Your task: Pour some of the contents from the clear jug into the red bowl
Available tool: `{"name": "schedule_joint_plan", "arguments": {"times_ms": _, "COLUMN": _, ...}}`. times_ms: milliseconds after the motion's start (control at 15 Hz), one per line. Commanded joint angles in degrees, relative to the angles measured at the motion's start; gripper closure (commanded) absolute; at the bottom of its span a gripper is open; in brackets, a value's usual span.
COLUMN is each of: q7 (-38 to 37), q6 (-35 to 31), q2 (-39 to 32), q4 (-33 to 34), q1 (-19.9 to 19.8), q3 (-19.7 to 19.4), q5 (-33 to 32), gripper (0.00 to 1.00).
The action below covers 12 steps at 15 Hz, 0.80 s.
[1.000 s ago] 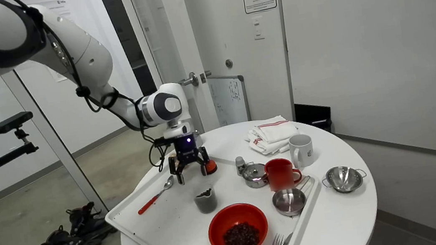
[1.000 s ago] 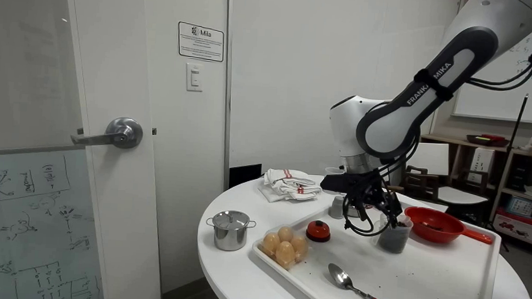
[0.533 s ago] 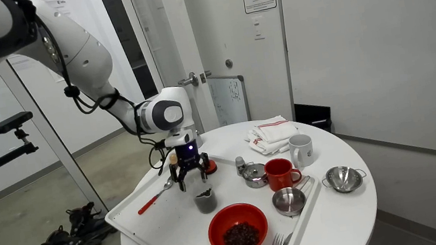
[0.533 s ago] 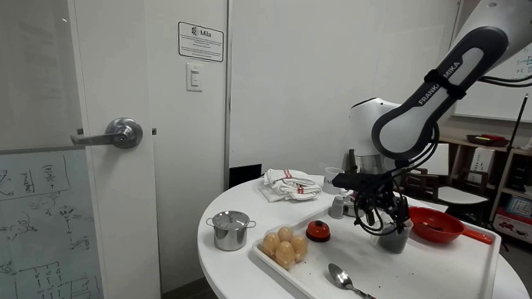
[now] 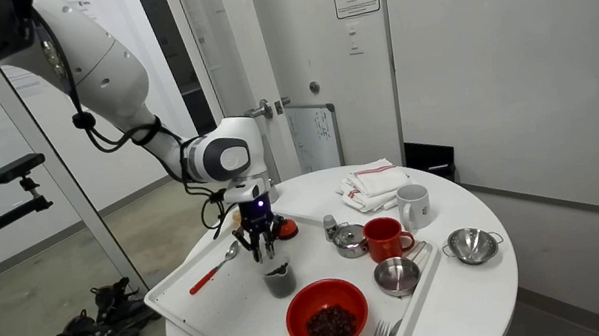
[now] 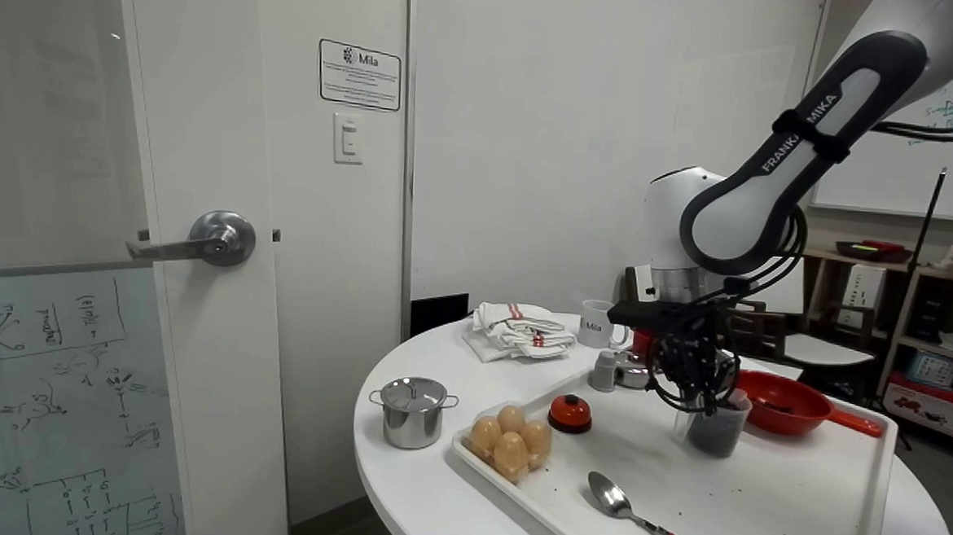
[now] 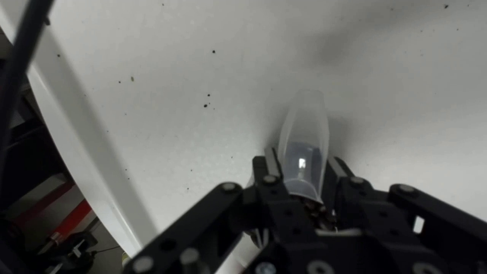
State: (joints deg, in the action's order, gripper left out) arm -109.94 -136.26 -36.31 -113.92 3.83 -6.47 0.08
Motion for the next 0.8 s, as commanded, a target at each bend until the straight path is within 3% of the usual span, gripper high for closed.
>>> {"name": "schedule_joint_plan", "arguments": {"times_ms": 0, "q7": 2.42, "q6": -1.8, "q2": 2.45, "q4": -2.91, "q1": -0.41, "q3": 0.28, "q5": 2.09, "gripper": 0.94}}
{"name": "schedule_joint_plan", "arguments": {"times_ms": 733, "q7": 15.82, "q6": 4.59, "q2": 8.96, "q4": -7.2, "q1": -7.35, "q3": 0.63, "q5": 11.16, "gripper": 0.93}}
